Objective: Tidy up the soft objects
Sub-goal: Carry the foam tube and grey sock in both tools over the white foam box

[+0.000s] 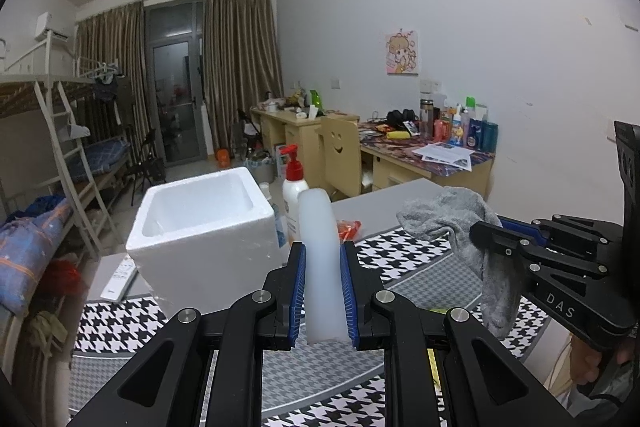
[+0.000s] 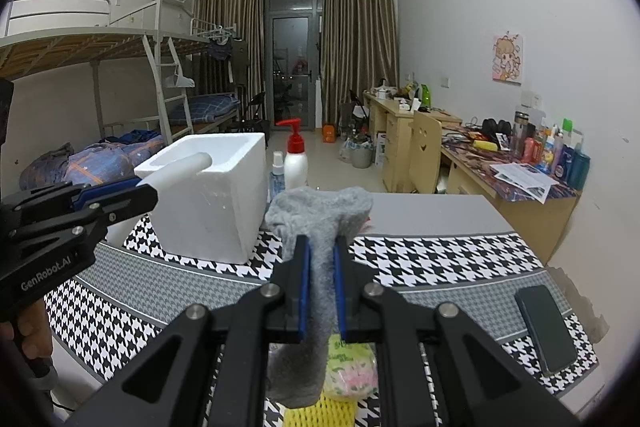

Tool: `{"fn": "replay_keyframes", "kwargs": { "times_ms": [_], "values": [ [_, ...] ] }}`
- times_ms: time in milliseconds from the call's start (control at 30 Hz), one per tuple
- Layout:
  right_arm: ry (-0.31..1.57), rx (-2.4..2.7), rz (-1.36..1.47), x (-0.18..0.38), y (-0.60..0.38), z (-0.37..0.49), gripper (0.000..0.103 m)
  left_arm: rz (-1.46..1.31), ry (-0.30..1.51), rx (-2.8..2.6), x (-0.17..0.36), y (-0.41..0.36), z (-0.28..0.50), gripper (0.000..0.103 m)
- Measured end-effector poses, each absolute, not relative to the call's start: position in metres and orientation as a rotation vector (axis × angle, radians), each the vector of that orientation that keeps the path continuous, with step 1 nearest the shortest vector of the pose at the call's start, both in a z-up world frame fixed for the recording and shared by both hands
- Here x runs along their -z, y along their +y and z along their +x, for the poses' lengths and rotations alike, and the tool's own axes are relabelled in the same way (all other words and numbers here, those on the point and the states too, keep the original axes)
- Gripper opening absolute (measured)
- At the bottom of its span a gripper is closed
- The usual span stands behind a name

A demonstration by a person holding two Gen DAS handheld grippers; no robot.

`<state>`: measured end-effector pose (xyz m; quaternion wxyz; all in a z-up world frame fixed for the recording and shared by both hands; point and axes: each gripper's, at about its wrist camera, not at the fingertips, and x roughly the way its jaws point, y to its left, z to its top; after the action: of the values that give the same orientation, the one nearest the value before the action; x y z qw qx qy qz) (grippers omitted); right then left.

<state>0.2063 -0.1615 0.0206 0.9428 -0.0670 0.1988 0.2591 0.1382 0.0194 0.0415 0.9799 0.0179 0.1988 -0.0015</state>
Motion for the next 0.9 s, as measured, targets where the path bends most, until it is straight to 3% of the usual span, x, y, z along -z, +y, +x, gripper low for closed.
{"fn": "replay_keyframes", "kwargs": {
  "times_ms": [900],
  "values": [
    [0.357, -0.586, -0.158, -0.045, -0.131, 0.216, 0.014, 0.033, 0.354, -0.058, -0.066, 0.041, 0.147, 0.019]
  ]
}}
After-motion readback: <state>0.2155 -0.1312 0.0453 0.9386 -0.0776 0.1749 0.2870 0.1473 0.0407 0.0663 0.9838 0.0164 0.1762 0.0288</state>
